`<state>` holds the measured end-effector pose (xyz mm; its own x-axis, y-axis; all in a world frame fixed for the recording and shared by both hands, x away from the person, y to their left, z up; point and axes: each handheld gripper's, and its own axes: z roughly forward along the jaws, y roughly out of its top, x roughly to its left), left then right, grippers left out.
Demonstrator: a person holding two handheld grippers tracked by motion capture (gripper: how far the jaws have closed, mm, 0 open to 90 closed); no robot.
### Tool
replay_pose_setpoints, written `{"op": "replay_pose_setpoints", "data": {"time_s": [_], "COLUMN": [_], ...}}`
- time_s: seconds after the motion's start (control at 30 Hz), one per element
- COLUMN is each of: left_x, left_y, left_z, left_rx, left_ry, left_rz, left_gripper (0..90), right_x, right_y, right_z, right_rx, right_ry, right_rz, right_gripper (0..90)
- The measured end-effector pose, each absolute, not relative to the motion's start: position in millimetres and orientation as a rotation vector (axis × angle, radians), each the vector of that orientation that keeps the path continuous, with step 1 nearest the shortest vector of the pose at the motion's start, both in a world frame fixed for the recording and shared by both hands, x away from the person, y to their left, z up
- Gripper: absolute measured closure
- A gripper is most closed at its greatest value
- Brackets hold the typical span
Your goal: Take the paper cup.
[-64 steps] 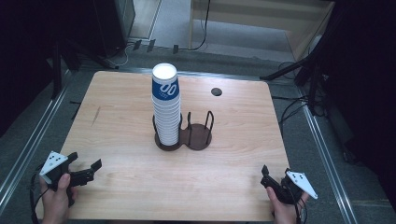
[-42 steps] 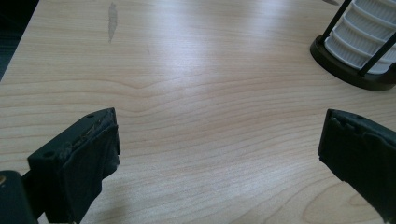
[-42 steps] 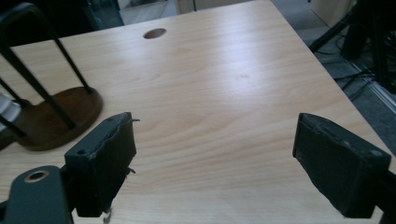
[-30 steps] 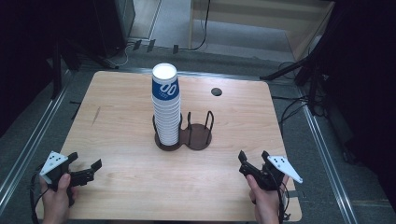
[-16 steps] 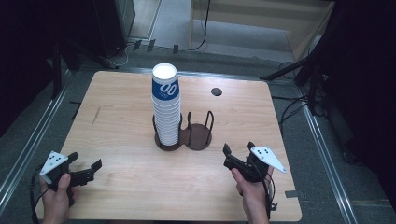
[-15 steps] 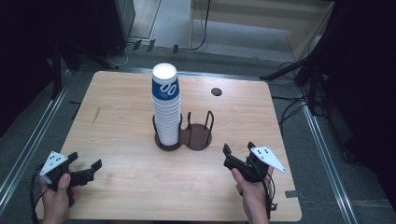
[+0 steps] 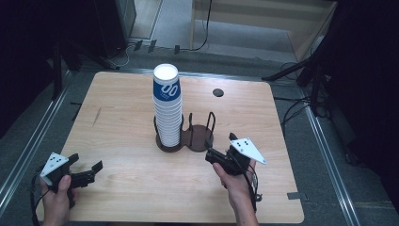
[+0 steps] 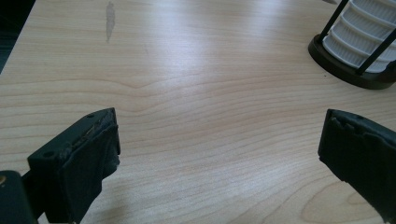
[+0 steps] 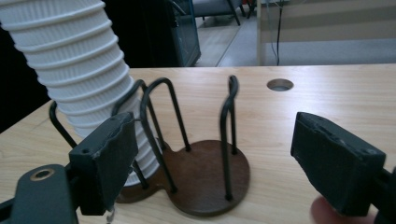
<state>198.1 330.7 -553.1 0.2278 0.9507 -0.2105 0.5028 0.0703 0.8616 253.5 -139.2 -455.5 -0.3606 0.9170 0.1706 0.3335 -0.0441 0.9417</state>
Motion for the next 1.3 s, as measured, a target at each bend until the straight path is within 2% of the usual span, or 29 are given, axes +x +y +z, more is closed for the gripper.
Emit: {"op": "replay_pose_setpoints", "data": {"time_s": [1.3], "left_x": [198.7], "left_y": [330.1], "left_z": [-552.9], "left_rx": [1.579], "left_ry": [1.401], "left_rz": [0.599], "left_gripper": [0.0], "right_x": [284.9], "right_y": [-31.0], "right_z": [-397.7], "right_rx": [1.163], "right_ry": [1.781], "right_rz": [1.514], "right_gripper": [12.4]}}
